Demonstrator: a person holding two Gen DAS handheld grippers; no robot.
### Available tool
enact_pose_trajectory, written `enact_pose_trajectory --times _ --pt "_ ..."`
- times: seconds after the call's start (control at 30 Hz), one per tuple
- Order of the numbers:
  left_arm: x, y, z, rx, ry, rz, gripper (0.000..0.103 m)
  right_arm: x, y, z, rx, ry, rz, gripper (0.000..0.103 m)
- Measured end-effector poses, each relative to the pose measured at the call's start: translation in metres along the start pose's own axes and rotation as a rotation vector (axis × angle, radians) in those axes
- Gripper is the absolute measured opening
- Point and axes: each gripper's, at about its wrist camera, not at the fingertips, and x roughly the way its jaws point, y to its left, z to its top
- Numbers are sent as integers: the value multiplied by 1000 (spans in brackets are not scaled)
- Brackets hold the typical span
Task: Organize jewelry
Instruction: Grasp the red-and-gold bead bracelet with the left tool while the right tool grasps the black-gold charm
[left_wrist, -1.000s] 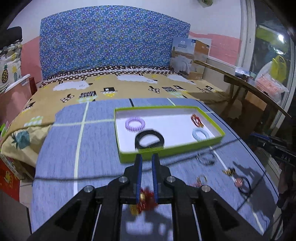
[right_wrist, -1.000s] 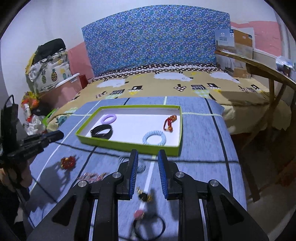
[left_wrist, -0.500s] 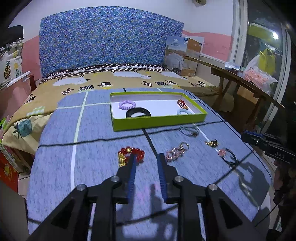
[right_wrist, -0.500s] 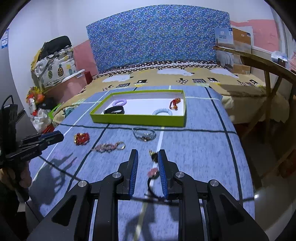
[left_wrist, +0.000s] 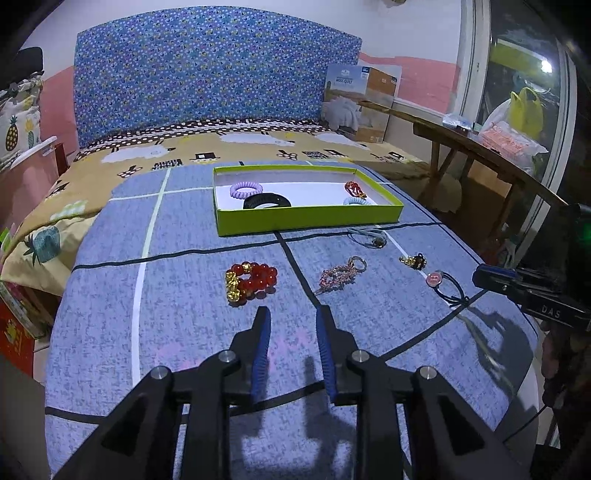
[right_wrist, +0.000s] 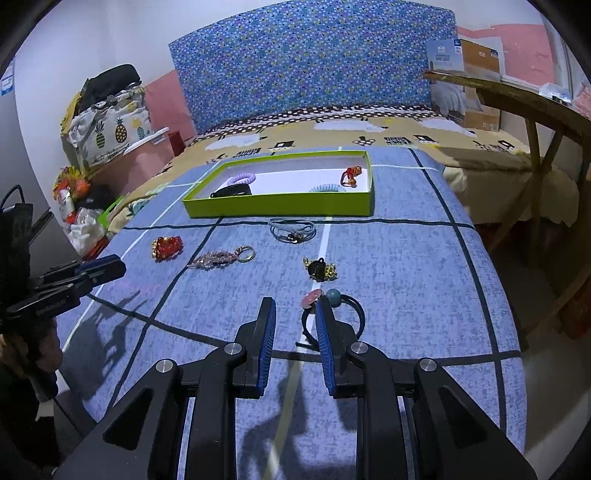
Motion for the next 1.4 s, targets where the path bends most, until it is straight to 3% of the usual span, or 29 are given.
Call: enact_pose_trajectory --times 0.4,0.57,0.93,1.0,1.07,1.4 --pt "20 14 7 -23 27 57 32 12 -1 3 -5 13 -6 25" --pt "33 22 12 -40 51 77 40 22 -4 7 -16 25 -14 26" --pt "62 32 29 -37 95 108 41 53 -12 22 -62 70 -26 27" --pt "64 33 30 -37 98 106 44 56 -11 24 -69 74 -27 31" --pt "67 33 31 -36 104 106 46 60 -10 27 -80 77 -24 42" --pt "82 36 35 -66 148 104 46 87 -11 32 -106 170 -41 42"
